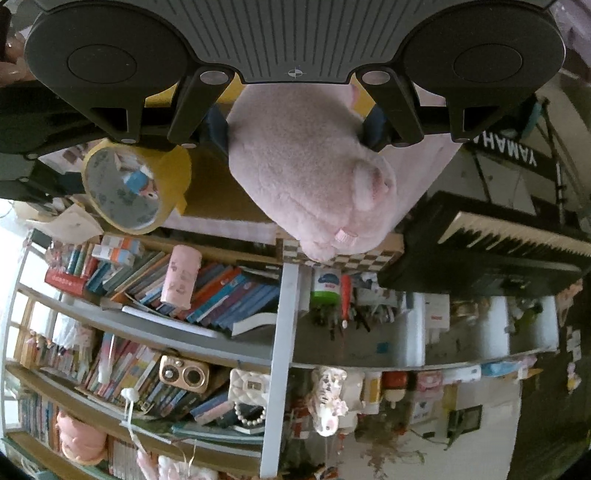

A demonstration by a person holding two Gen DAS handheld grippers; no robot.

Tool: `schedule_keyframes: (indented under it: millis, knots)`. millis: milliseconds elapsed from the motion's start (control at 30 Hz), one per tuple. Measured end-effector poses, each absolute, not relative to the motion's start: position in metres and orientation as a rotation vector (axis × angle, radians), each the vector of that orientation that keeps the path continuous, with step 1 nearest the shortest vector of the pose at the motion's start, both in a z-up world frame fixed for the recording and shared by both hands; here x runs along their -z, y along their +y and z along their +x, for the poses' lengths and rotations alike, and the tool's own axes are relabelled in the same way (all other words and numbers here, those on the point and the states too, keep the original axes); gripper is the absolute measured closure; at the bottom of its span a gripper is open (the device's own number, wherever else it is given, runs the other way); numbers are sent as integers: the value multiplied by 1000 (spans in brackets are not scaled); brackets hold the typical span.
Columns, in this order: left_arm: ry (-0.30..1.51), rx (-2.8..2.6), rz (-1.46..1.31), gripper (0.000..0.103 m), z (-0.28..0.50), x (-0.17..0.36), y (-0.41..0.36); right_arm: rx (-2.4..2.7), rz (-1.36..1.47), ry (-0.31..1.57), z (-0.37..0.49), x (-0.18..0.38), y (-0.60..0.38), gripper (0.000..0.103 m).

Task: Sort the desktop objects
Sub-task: 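Carry the pig with the left tool and tape with the right tool to the box, then lower the pig and tape into the box and open both tools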

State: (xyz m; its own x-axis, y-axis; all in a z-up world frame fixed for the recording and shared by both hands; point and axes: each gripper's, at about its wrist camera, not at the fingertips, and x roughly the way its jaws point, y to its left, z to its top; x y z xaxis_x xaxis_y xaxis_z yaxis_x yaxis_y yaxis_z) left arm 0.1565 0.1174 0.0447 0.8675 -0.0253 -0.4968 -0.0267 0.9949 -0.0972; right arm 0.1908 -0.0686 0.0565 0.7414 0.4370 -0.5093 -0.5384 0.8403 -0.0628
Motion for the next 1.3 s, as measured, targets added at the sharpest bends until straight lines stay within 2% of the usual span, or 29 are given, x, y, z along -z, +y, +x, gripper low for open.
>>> schedule_keyframes:
  millis: [467,767,900,1133,1300]
  knots:
    - [735,29,-1,31,274,-2,111,-717,-598,587,321,-14,-31,14]
    - [907,42,133,27,319,21,102,-881,-849,673,363,8,-2,13]
    - [934,46,182,27,325,26,95,-918,-903,740,372,15,11,13]
    - [945,47,209,27,323,26,91,-945,-991,732,368,26,19,13]
    - [885,47,200,18,315,17,89,-940,-965,726,368,23,16,13]
